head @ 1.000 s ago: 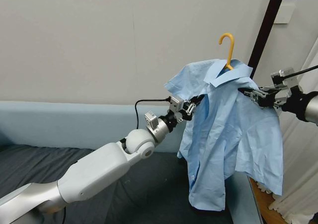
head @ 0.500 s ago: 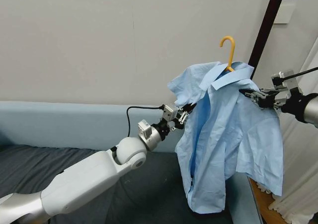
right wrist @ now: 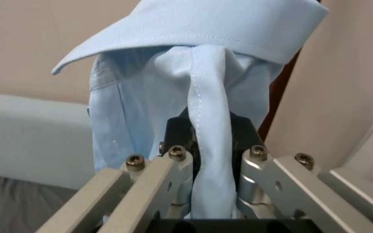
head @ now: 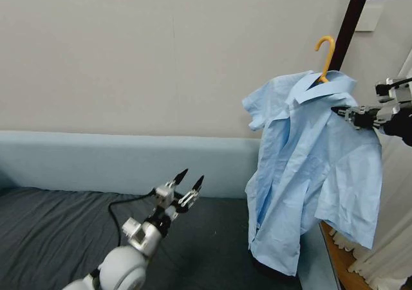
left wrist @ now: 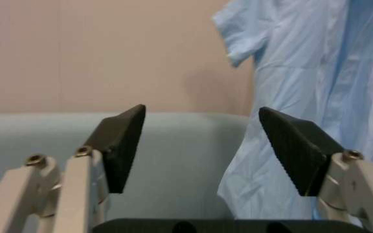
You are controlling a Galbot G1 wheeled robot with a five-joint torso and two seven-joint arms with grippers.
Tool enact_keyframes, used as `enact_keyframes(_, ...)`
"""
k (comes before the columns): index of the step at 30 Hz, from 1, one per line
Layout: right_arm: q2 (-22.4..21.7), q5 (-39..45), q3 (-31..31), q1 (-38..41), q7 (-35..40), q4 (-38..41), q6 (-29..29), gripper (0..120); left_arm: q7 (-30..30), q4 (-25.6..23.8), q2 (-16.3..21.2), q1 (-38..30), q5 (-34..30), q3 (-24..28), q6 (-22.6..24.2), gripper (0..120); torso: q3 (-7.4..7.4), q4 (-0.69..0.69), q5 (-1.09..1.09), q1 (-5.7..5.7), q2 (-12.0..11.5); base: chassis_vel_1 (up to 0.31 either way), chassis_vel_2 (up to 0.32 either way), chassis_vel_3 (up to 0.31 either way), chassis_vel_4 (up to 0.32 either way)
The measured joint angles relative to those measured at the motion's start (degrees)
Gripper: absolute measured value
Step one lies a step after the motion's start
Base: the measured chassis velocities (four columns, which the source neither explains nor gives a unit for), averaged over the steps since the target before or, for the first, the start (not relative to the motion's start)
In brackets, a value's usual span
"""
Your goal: Pick up the clothes from the sofa and hang them on the clothes hanger.
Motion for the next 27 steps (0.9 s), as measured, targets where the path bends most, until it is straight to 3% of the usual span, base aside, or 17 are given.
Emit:
enact_keyframes(7, 1.19, 2.61, 3.53, 0.21, 6.27, -1.06, -3.31, 7, 0.02, 0.31, -6.32, 12.42, 1.51, -3.75, -4.4, 98, 0.0, 0.0, 0.02, 0.0, 0.0, 0.0, 0.0, 0.0, 0.0)
enact_keyframes(13, -0.77, 8.8, 5.15, 3.14, 15.73, -4.76, -9.81, 7, 0.1, 1.17, -13.53, 17.55, 7.07, -4.45, -6.84, 100, 0.0, -0.01, 0.01, 0.0, 0.0, 0.0, 0.0, 0.0, 0.0)
enact_keyframes(16, -1.44, 9.23, 4.68, 4.42, 17.31, -6.83, -11.23, 7, 0.16, 1.49, -15.15, 18.72, 7.89, -4.43, -7.32, 100, 0.0, -0.02, 0.02, 0.0, 0.0, 0.0, 0.0, 0.0, 0.0)
enact_keyframes(21, -1.98, 4.43, 4.11, 4.52, 17.09, -10.22, -11.67, 7, -0.66, 1.97, -16.91, 20.1, 10.38, -4.34, -7.54, 100, 0.0, -0.02, 0.01, 0.0, 0.0, 0.0, 0.0, 0.0, 0.0)
enact_keyframes(27, 1.45, -9.49, 1.57, 1.88, 9.92, -16.04, -10.86, 7, -0.73, 1.71, -17.69, 22.99, 12.03, -4.22, -7.75, 100, 0.01, 0.02, 0.02, 0.0, 0.0, 0.0, 0.0, 0.0, 0.0)
